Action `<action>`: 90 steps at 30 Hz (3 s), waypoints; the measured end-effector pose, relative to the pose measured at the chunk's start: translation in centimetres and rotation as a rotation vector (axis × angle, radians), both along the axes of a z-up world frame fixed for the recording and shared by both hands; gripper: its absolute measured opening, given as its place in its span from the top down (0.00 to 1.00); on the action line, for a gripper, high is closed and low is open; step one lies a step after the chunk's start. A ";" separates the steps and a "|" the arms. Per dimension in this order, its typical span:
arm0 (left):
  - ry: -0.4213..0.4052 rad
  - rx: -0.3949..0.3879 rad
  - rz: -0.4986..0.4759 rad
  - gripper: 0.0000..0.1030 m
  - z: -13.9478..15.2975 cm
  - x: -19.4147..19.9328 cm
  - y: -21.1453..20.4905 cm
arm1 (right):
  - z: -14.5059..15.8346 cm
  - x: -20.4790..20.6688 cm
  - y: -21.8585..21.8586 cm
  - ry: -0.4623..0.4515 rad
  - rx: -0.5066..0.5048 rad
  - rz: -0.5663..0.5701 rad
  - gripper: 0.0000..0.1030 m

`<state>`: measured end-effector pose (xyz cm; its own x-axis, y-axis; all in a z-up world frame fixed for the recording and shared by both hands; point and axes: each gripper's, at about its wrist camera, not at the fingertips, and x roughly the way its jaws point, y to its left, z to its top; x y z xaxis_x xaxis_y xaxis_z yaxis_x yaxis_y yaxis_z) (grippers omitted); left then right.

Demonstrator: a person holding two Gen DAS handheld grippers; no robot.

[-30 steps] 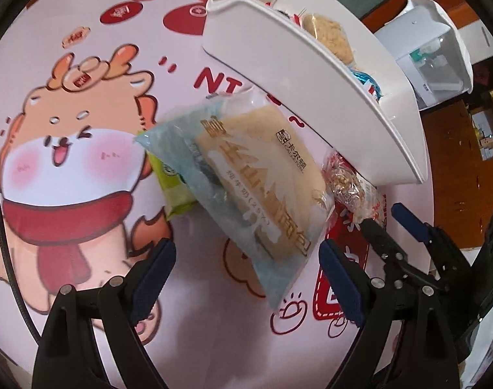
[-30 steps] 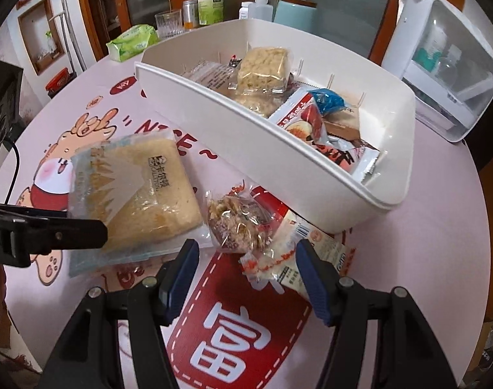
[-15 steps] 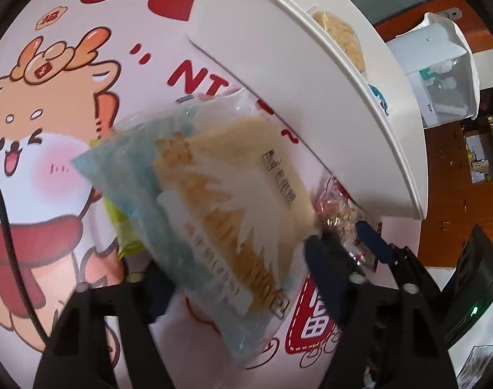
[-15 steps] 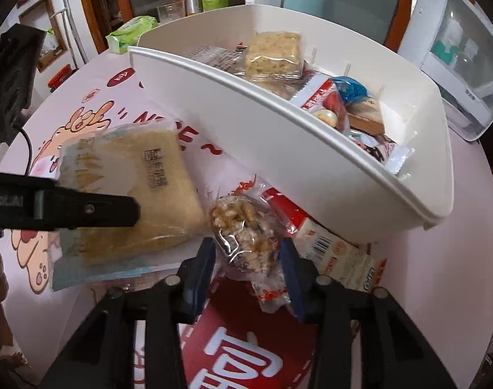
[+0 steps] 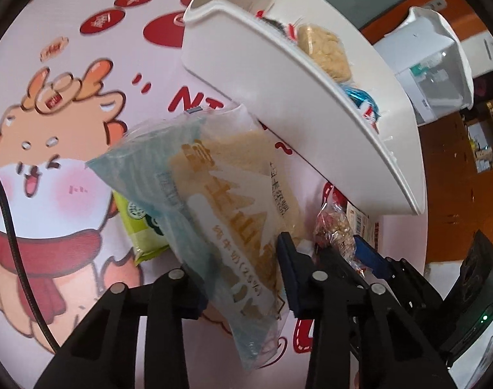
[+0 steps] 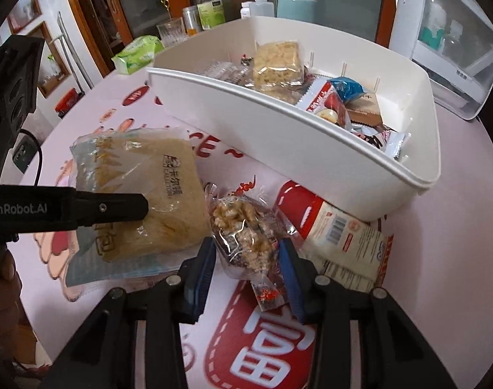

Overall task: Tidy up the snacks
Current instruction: 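Grasp the blue-printed bread bag with the left tool while the right grasps a clear nut bag, then carry the bread bag and nut bag over the white tray and release both, then move both tools toward the last two snack packs on the table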

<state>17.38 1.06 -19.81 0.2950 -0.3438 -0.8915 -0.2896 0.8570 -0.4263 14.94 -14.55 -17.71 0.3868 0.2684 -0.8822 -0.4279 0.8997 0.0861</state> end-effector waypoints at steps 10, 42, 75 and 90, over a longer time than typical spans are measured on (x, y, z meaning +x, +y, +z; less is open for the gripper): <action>-0.087 0.106 -0.074 0.75 5.3 -3.4 0.0 | 2.9 -3.6 -0.1 -0.030 0.053 -0.007 0.61; -0.568 0.570 -0.242 0.75 24.8 3.8 -2.0 | 20.8 8.4 -2.7 -0.341 0.135 -0.214 0.60; -0.475 0.624 -0.424 0.07 12.7 13.8 -6.1 | 6.9 15.7 -4.8 0.017 0.138 -0.326 0.34; -0.504 0.577 -0.404 0.07 16.8 8.0 -5.7 | 11.7 8.6 -4.7 -0.083 0.144 -0.282 0.34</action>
<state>25.42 -4.68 -3.06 0.6548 -0.0418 -0.7547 0.1903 0.9754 0.1110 23.54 -19.26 -5.99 0.5328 0.2604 -0.8052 -0.1747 0.9648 0.1964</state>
